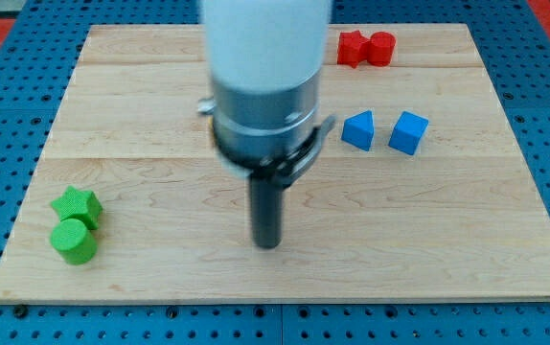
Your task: Move the green blocks towards the left center of the board
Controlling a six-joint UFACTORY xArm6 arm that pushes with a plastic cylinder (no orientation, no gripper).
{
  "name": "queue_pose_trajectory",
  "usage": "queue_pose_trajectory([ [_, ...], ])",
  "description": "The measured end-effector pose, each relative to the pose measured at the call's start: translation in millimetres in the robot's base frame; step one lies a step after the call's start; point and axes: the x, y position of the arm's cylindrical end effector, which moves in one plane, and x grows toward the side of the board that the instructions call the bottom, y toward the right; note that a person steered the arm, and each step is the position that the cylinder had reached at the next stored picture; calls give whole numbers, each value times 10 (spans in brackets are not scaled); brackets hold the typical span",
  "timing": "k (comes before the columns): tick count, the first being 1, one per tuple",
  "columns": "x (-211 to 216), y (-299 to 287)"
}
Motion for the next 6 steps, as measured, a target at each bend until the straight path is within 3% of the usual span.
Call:
queue_pose_trajectory([
  [2, 341, -1291],
  [4, -65, -1640],
  [5, 106, -1633],
  [6, 98, -2021],
])
